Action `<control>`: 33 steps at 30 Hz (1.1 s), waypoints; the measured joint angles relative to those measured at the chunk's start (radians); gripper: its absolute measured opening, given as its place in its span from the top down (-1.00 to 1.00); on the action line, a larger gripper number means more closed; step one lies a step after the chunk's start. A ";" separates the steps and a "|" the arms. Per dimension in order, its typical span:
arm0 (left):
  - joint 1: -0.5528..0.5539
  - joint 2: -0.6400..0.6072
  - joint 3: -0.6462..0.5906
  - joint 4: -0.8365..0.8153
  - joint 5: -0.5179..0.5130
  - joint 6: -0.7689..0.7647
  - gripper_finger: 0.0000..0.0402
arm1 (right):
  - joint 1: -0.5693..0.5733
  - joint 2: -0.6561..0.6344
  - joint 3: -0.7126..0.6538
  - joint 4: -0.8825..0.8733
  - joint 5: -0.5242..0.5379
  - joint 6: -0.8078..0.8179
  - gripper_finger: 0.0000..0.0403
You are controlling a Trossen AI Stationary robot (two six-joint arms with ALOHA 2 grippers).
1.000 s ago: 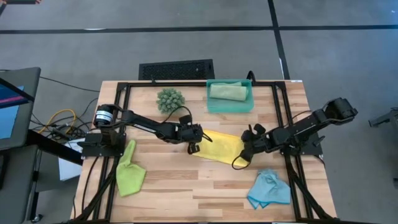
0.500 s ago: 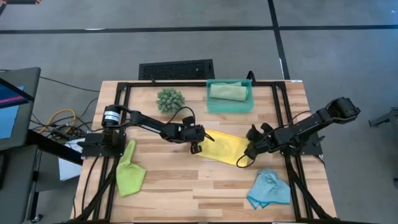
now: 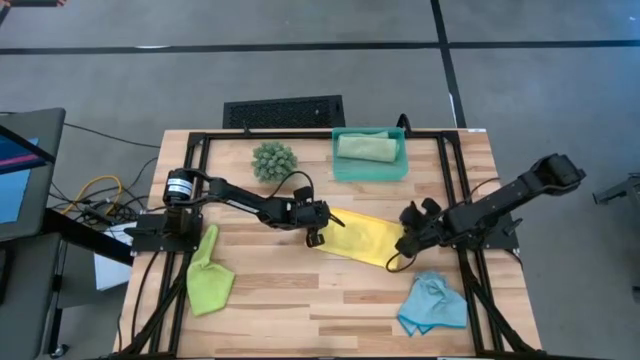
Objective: Roll microfiber towels into tight, uniform cylinder then place into a basket
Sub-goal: Roll the yellow microfiber cloth
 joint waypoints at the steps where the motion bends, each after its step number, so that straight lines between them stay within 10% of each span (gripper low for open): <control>1: -0.001 -0.002 0.000 -0.001 -0.001 0.000 0.60 | 0.010 -0.005 0.000 0.012 0.000 -0.009 0.88; 28: -0.082 -0.071 0.087 -0.167 -0.005 -0.016 0.60 | -0.028 -0.008 -0.050 0.158 -0.005 -0.102 0.91; 33: -0.111 -0.073 0.085 -0.182 0.122 0.020 0.60 | -0.016 0.007 -0.049 0.288 -0.090 -0.188 0.90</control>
